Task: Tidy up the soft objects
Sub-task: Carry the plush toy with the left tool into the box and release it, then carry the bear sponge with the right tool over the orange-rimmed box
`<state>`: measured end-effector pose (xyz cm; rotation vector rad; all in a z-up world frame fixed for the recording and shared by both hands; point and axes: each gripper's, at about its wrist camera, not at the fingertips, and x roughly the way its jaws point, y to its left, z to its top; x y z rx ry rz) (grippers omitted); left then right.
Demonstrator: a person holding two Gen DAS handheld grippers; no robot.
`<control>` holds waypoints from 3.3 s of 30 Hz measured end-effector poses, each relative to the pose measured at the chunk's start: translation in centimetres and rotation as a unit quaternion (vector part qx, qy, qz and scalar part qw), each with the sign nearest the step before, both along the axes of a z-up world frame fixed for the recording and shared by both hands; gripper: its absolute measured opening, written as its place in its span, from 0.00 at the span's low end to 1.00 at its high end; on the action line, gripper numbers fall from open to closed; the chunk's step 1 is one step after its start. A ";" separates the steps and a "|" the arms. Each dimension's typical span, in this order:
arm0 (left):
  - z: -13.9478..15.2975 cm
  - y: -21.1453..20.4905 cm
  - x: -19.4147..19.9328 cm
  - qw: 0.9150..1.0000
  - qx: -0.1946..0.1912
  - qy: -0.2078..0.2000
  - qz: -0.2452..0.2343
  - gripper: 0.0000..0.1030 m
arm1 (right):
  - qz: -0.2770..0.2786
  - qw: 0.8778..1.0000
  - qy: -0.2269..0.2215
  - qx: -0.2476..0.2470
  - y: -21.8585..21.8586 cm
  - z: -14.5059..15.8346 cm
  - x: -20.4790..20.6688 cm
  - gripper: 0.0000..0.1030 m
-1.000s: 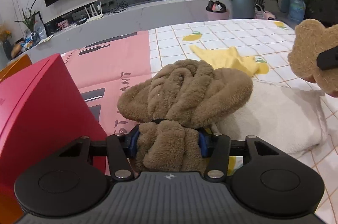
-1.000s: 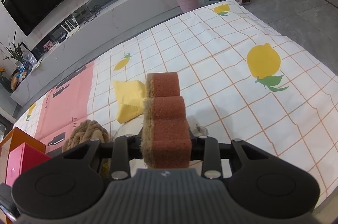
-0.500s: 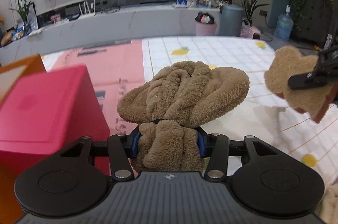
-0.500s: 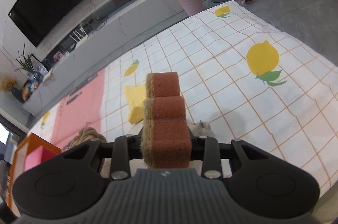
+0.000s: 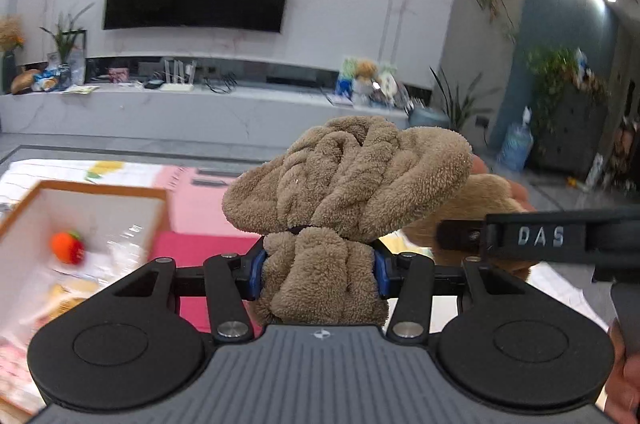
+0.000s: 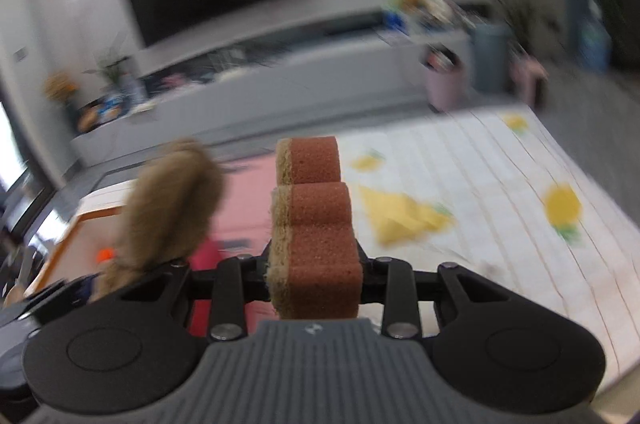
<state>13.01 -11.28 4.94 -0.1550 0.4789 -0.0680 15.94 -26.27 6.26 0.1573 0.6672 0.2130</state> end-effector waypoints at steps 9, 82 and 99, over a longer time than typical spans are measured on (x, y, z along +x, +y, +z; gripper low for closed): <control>1.3 12.3 -1.0 0.996 0.003 -0.018 0.091 0.53 | 0.113 0.991 -0.070 -0.009 12.9 3.9 -3.6 0.31; -2.6 31.9 -3.1 0.965 -0.069 0.084 0.237 0.92 | 0.279 0.959 0.043 -0.033 31.6 -2.0 8.2 0.19; -3.4 31.1 -2.5 0.968 -0.054 0.108 0.221 0.92 | 0.357 0.904 0.157 -0.174 30.9 -2.2 8.6 0.69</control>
